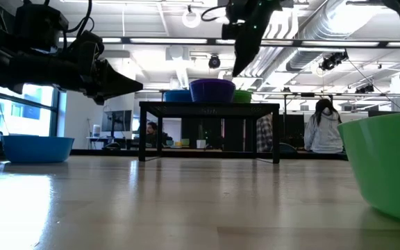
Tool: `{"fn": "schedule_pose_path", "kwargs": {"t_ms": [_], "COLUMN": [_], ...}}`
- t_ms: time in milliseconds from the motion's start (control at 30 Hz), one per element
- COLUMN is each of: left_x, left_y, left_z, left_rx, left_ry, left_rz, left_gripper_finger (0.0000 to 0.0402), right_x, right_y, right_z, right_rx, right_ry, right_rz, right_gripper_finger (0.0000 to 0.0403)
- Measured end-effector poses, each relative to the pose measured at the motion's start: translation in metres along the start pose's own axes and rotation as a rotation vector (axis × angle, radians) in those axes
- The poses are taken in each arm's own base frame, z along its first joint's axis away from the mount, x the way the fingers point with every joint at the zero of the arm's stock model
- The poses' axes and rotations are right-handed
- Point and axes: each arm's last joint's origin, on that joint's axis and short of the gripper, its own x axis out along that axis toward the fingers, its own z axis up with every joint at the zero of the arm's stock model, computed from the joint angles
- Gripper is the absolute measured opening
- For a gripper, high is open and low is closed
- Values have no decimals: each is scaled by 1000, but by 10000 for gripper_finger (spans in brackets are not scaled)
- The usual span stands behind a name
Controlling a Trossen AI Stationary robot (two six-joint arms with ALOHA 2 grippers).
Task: Pick & Place Mini bowls
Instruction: Stack the top green bowl on the green bowl on the shelf, then stack the right violet bowl on the violet bowl on the shelf
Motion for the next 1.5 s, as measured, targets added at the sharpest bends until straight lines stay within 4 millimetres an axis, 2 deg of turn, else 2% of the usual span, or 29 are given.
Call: {"fn": "schedule_pose_path", "kwargs": {"t_ms": [167, 300, 400, 500, 700, 900, 1033, 1200, 1367, 1500], "left_x": [0, 0, 0, 0, 0, 0, 0, 0, 0, 0], "left_y": [0, 0, 0, -1, -1, -1, -1, -1, -1, -1], "left_z": [-1, -2, -2, -2, -2, -2, -3, -4, -4, -4], "left_rx": [2, 3, 3, 2, 3, 3, 6, 7, 6, 6], "left_ry": [9, 16, 16, 17, 20, 22, 37, 40, 39, 39], "left_rz": [0, 1, -5, -22, -22, -24, -22, -22, -21, -21], "left_gripper_finger": [0, 0, 0, 0, 0, 0, 0, 0, 0, 0], "right_x": [-5, -6, -13, -21, -26, -28, -33, -38, -46, -51], "right_y": [1, 3, 8, 18, 47, 89, 125, 171, 212, 237], "right_z": [-2, -1, 1, 5, 0, -32, -60, -94, -114, -128], "right_rx": [39, 36, 23, 14, -12, 15, 93, 205, 294, 343], "right_ry": [-5, -19, -3, 12, -110, -300, -387, -356, -288, -199], "right_rz": [29, 55, -32, -110, -41, -31, -22, -53, -18, 44], "right_gripper_finger": [99, 52, 12, 8, 3, 3, 2, 3, 2, 2]}}
